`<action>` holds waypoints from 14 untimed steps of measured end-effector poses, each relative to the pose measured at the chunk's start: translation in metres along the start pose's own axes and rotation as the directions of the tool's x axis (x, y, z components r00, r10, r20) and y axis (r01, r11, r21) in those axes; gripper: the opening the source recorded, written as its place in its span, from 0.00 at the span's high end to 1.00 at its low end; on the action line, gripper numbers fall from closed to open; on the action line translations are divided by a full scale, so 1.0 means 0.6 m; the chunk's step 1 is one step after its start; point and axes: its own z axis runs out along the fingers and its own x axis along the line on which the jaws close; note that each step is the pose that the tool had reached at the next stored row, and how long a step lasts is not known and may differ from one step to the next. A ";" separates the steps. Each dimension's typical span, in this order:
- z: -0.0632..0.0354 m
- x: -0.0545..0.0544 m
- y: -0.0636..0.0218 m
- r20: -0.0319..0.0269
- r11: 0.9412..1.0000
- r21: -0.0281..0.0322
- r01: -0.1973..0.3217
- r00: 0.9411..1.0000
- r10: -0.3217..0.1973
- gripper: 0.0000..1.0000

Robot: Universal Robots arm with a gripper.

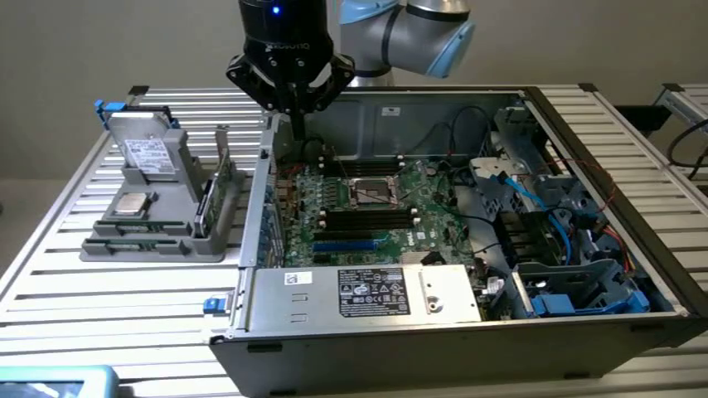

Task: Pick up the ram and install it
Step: 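Reach for the ram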

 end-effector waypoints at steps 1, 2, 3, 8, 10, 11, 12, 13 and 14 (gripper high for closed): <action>0.000 0.005 -0.002 0.000 1.000 0.000 0.000 1.000 0.000 0.89; 0.001 0.011 -0.003 0.000 1.000 0.000 0.000 1.000 0.000 0.89; 0.002 0.017 -0.004 0.000 1.000 0.000 0.000 1.000 0.000 0.89; 0.006 0.052 -0.009 0.000 1.000 0.000 0.000 1.000 0.000 0.89; 0.008 0.068 -0.011 0.000 1.000 0.000 0.000 1.000 0.000 0.89; 0.009 0.075 -0.013 0.000 1.000 -0.001 0.000 1.000 0.000 0.89; 0.010 0.083 -0.014 0.000 1.000 -0.001 0.000 1.000 0.000 0.89; 0.010 0.090 -0.015 0.000 1.000 -0.001 0.000 1.000 0.000 0.89; 0.012 0.104 -0.018 0.000 1.000 -0.001 0.000 1.000 0.000 0.89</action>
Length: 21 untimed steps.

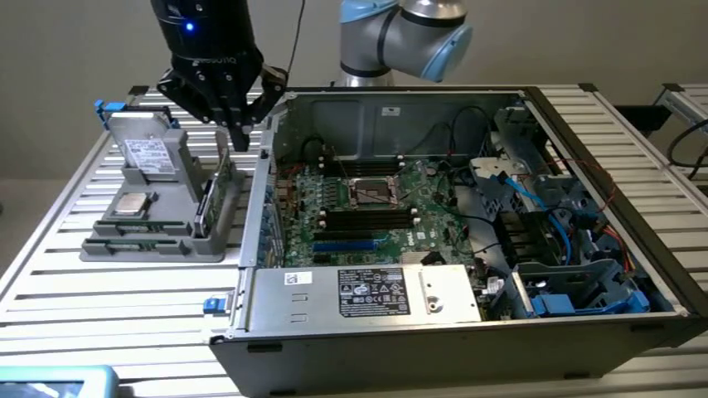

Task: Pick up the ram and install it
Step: 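Reach for the ram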

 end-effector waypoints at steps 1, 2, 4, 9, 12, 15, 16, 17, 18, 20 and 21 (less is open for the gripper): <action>0.001 0.007 -0.002 0.000 1.000 0.000 0.000 1.000 0.000 0.89; 0.002 0.014 -0.003 -0.001 1.000 0.000 0.000 1.000 0.000 0.89; 0.005 0.026 -0.005 -0.003 1.000 0.000 0.000 1.000 0.000 0.89; 0.019 0.053 -0.009 -0.006 1.000 0.000 0.000 1.000 0.000 0.89; 0.028 0.071 -0.012 -0.006 1.000 0.000 0.000 1.000 0.000 0.89; 0.036 0.091 -0.014 -0.008 1.000 0.000 -0.001 1.000 0.001 0.89; 0.039 0.099 -0.015 -0.008 1.000 0.001 0.000 1.000 0.000 0.89; 0.042 0.107 -0.016 -0.009 1.000 0.001 0.000 1.000 0.000 0.89; 0.045 0.115 -0.017 -0.009 1.000 0.001 -0.001 1.000 0.001 0.89; 0.051 0.130 -0.019 -0.009 1.000 0.001 -0.001 1.000 0.001 0.89; 0.054 0.137 -0.020 -0.009 1.000 0.001 -0.001 1.000 0.001 0.89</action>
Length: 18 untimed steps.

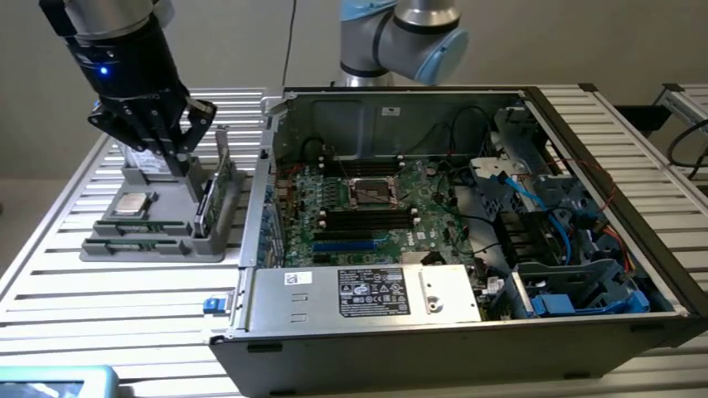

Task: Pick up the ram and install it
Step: 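Reach for the ram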

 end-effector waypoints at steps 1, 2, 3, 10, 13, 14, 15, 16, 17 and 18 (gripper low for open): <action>0.003 0.007 -0.001 0.000 1.000 0.000 0.000 1.000 0.000 0.89; 0.006 0.015 -0.002 0.000 1.000 0.000 0.000 1.000 0.000 0.89; 0.008 0.023 -0.002 0.000 1.000 0.001 0.000 1.000 0.000 0.89; 0.020 0.076 -0.007 0.001 1.000 0.010 0.000 1.000 0.000 0.89; 0.025 0.098 -0.009 0.001 1.000 0.016 0.000 1.000 0.000 0.89; 0.026 0.106 -0.009 0.001 1.000 0.018 0.000 1.000 0.000 0.89; 0.028 0.111 -0.009 0.002 1.000 0.022 0.000 1.000 0.000 0.89; 0.029 0.116 -0.008 0.002 1.000 0.027 0.000 1.000 0.000 0.89; 0.030 0.120 -0.007 0.002 0.999 0.032 0.000 1.000 -0.001 0.89; 0.031 0.123 -0.006 0.003 0.999 0.038 0.001 1.000 -0.001 0.89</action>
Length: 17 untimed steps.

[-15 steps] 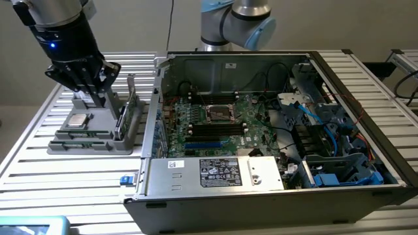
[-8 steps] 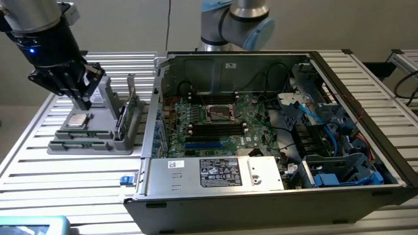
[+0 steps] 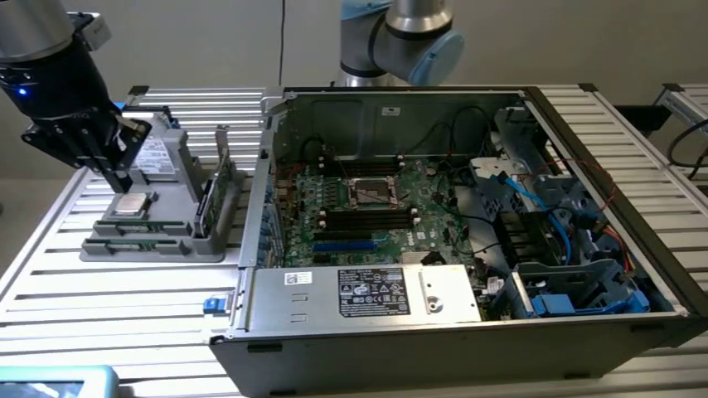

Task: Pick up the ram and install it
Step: 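Reach for the ram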

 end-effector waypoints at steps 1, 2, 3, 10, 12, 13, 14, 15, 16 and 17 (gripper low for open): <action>0.001 0.002 0.002 0.000 1.000 0.006 0.000 1.000 0.000 0.89; 0.003 0.004 0.005 0.001 1.000 0.009 0.000 1.000 0.000 0.89; 0.006 0.005 0.007 0.001 1.000 0.009 0.000 1.000 0.000 0.89; 0.020 0.008 0.014 0.001 1.000 0.009 0.000 1.000 0.000 0.89; 0.021 0.010 0.016 0.001 1.000 0.008 0.000 1.000 0.000 0.89; 0.021 0.011 0.018 0.001 1.000 0.008 0.000 1.000 0.000 0.89; 0.021 0.013 0.020 0.001 1.000 0.008 0.000 1.000 0.000 0.89; 0.021 0.014 0.023 0.001 1.000 0.008 0.000 1.000 0.000 0.89; 0.021 0.015 0.026 0.001 1.000 0.008 0.000 1.000 0.000 0.89; 0.021 0.016 0.028 0.001 1.000 0.008 0.000 1.000 0.000 0.89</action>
